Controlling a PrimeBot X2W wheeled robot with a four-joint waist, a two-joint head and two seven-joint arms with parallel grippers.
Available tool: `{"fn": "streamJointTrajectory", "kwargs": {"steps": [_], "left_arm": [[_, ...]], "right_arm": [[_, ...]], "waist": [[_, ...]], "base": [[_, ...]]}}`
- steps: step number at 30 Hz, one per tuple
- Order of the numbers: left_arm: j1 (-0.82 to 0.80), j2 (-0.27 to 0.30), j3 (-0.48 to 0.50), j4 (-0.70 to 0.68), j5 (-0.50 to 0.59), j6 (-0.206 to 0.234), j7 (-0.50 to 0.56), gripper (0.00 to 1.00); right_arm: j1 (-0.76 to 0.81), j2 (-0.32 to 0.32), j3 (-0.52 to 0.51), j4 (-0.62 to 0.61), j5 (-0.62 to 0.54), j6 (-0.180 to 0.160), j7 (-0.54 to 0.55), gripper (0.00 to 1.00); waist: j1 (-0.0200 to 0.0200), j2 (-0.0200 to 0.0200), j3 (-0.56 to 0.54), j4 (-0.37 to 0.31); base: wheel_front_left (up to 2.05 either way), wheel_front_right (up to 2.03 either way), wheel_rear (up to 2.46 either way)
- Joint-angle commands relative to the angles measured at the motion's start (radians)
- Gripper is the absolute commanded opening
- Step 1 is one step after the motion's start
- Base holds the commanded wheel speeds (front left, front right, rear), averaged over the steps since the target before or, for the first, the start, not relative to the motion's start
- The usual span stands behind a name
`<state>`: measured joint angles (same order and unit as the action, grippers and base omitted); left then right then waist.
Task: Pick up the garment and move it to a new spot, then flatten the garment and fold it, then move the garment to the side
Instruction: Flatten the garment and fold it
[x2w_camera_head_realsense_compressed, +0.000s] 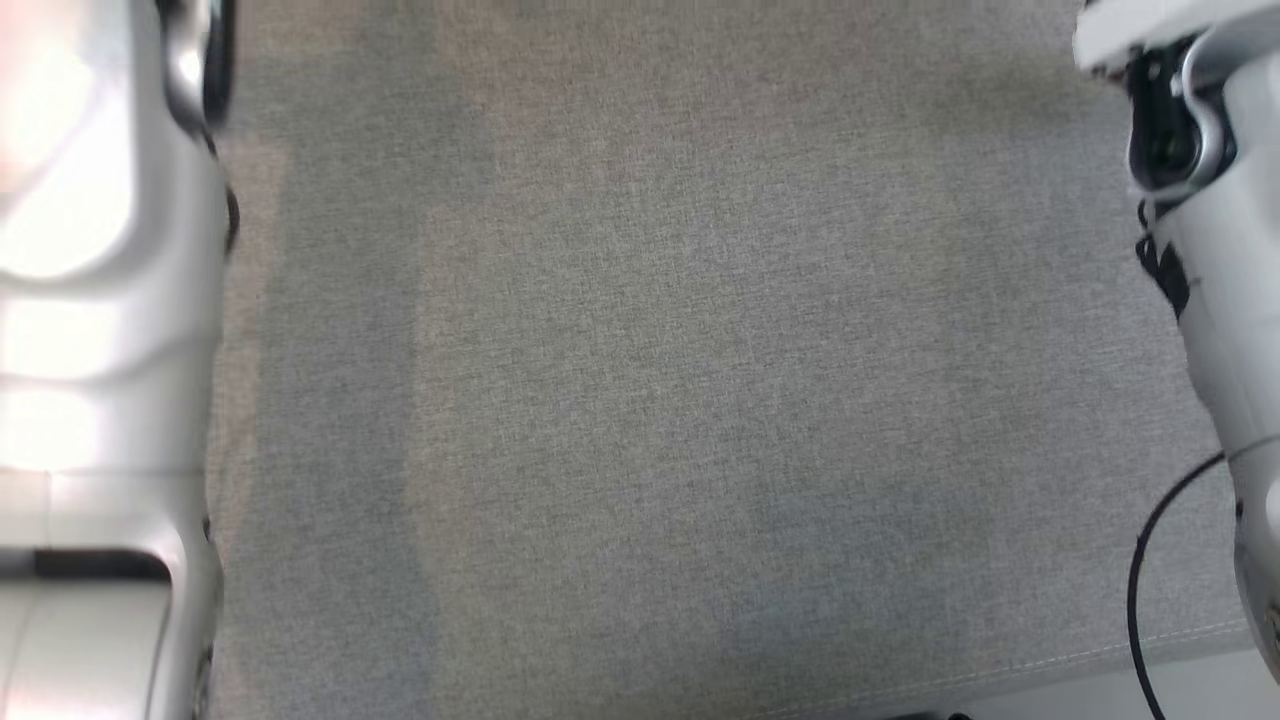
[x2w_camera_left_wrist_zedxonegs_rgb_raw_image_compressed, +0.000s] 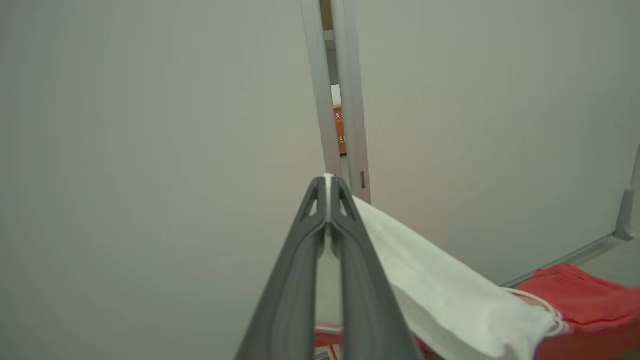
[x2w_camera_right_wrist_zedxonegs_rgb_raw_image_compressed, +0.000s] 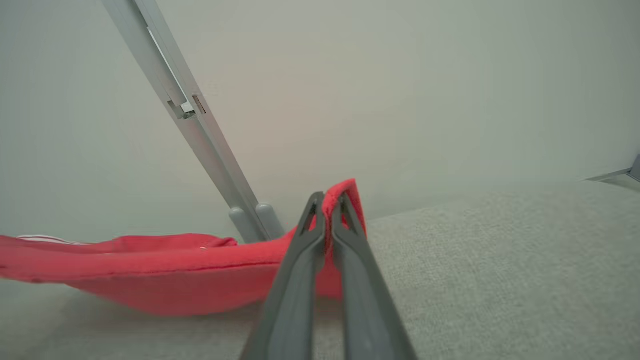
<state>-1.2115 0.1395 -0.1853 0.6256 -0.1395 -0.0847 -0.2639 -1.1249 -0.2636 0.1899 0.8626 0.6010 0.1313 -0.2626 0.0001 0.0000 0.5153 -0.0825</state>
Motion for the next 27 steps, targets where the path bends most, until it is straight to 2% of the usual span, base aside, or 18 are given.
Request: {"fn": "streamJointTrajectory", "kwargs": {"steps": [1, 6, 16, 27], "left_arm": [[0.048, 0.012, -0.010, -0.018, 0.015, -0.010, 0.000, 0.00], [0.198, 0.046, -0.043, -0.068, 0.040, -0.030, 0.000, 0.00], [0.491, 0.146, -0.128, -0.087, 0.034, -0.045, 0.000, 0.00], [0.762, 0.254, -0.213, -0.122, -0.089, -0.046, -0.001, 0.00]], "right_arm": [[0.035, -0.014, 0.014, 0.003, 0.013, -0.001, -0.003, 0.00], [0.127, -0.037, 0.092, 0.009, 0.042, -0.001, -0.003, 0.00], [0.278, -0.096, 0.323, 0.054, 0.156, -0.001, 0.032, 0.00], [0.409, -0.182, 0.539, 0.004, 0.301, -0.001, 0.103, 0.00]], "waist": [[-0.0001, 0.0000, -0.041, 0.009], [-0.0001, 0.0000, -0.115, 0.011], [-0.0001, 0.0000, -0.280, 0.008], [-0.0001, 0.0000, -0.414, 0.013]], "base": [[0.00, 0.00, 0.00], [0.00, 0.00, 0.00], [0.00, 0.00, 0.00], [0.00, 0.00, 0.00]]}}
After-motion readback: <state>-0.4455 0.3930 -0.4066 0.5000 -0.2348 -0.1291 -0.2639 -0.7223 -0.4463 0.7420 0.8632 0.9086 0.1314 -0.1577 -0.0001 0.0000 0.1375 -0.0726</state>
